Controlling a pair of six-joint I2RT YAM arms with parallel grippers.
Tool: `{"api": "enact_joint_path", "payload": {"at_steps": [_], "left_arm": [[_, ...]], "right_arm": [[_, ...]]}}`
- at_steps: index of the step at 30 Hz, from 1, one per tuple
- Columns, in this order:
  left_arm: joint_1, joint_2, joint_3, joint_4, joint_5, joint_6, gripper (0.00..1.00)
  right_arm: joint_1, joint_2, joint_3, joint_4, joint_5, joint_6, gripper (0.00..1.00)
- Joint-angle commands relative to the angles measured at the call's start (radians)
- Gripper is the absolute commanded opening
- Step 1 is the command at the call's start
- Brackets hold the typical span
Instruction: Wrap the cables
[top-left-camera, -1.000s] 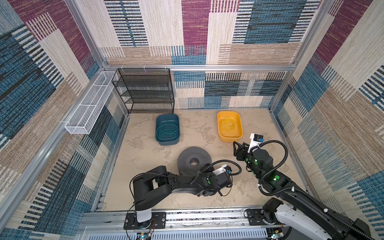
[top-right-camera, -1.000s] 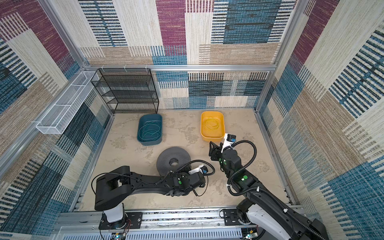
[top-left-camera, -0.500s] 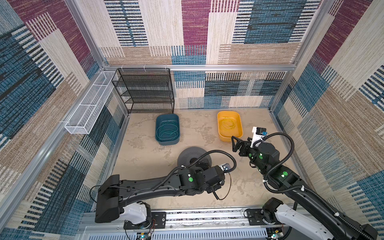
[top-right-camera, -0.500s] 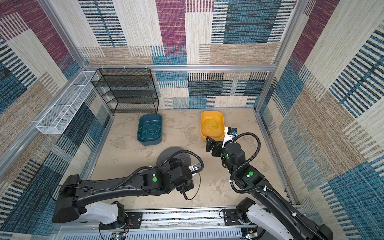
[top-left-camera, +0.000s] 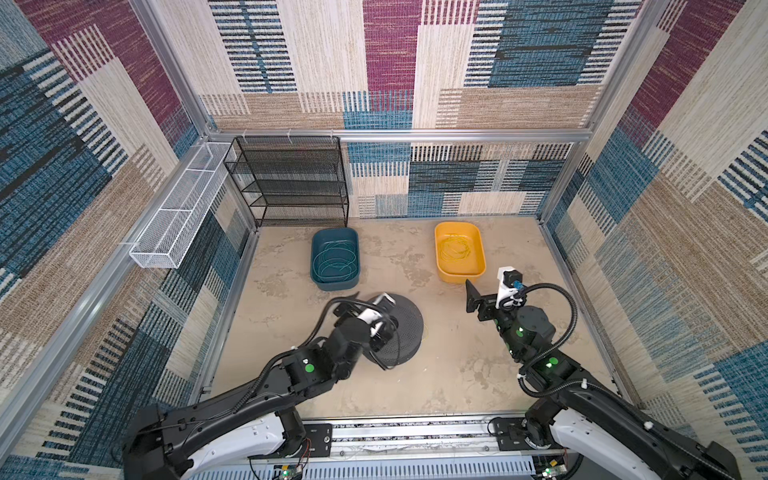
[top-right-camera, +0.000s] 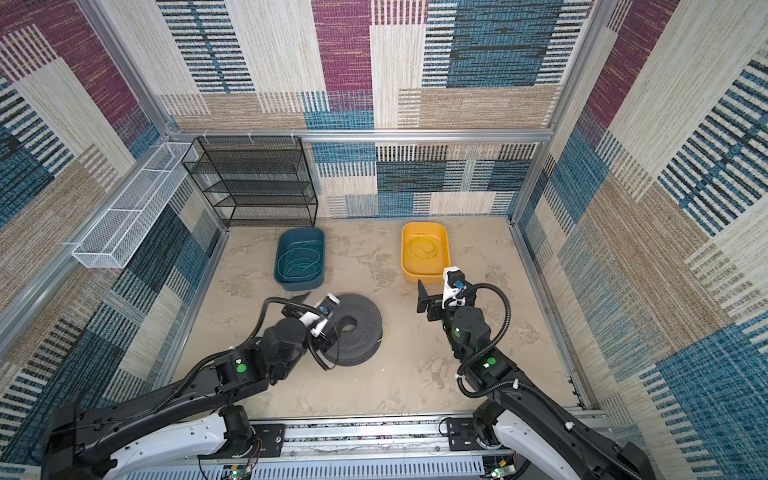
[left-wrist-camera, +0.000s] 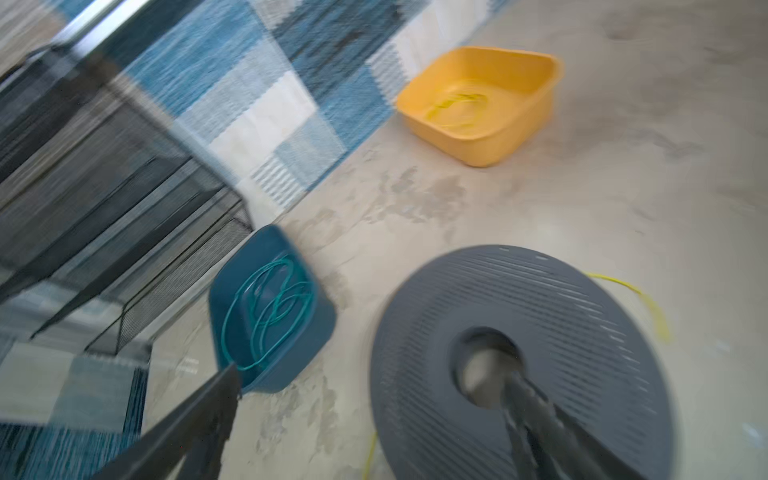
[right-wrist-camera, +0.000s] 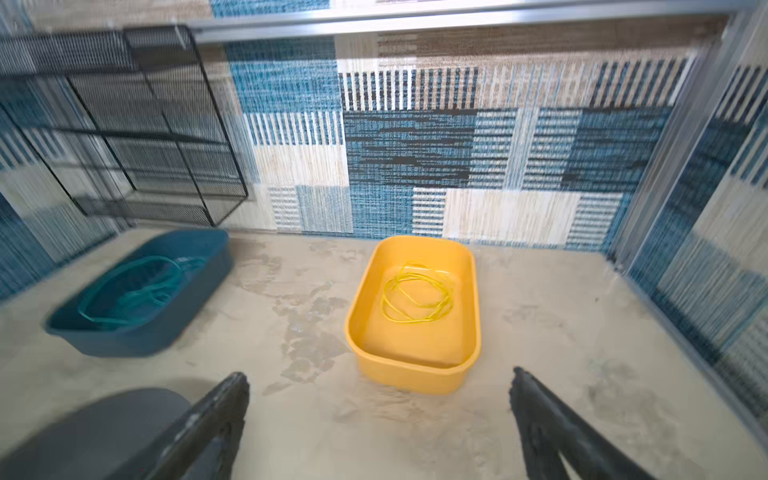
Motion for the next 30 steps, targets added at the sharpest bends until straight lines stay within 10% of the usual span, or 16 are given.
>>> {"api": "enact_joint_path", "payload": {"at_steps": [1,11,20,27,30], "left_arm": [[0.168,-0.014,-0.184,0.43,0.03,-0.021,0.99],[0.637,0.302,-0.304,0.748,0.267,-0.152,0.99],[0.838,0.697,-0.307,1.185,0.45,-0.178,1.0],[0.905,0.645,-0.102,0.699,0.586,-0.227,0.99],[0.914,0.662,-0.12,0.765,0.598,-0.227,0.99]], "right_arm": [[-0.09,0.069,-0.079,0.422,-0.076,-0.198,0.99],[-0.402,0.433,-0.255,0.868,-0.262,-0.081,0.99],[-0.48,0.773,-0.259,1.219,-0.211,0.041,1.0],[-0.524,0.753,-0.131,0.926,-0.304,0.065,0.99],[-0.524,0.752,-0.132,0.928,-0.307,0.066,0.99]]}}
